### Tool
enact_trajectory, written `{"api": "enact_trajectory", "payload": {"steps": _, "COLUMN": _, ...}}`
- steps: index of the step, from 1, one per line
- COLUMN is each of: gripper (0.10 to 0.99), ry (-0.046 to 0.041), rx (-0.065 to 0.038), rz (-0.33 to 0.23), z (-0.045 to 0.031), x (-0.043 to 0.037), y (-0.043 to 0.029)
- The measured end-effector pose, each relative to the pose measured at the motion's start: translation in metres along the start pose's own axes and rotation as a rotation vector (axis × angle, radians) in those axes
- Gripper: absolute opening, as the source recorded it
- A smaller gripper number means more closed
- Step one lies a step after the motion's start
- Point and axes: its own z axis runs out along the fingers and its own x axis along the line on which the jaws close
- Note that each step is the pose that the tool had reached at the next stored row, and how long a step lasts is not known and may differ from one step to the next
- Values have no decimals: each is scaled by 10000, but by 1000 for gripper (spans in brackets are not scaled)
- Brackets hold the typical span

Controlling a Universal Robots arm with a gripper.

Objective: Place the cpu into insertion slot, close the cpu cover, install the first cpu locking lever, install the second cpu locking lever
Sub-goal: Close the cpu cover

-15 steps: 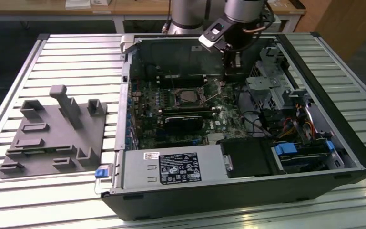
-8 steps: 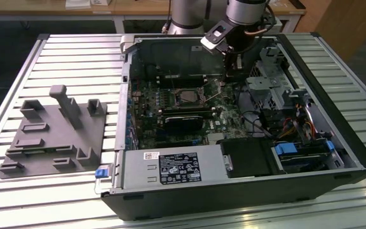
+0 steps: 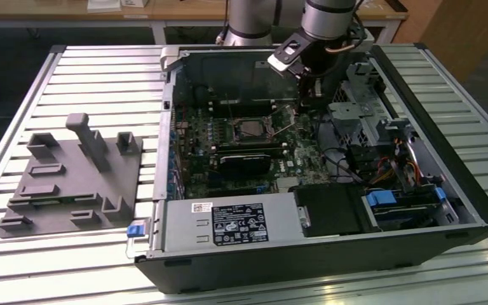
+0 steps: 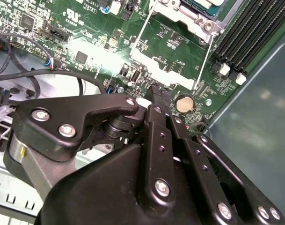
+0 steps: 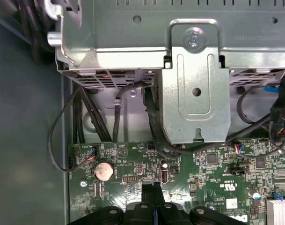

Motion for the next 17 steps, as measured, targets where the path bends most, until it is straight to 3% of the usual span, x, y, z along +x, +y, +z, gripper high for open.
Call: {"api": "enact_trajectory", "payload": {"steps": 17, "gripper": 106, "ry": -9, "rx": 134, "rz": -11, "z": 148, "x": 5, "y": 6}}
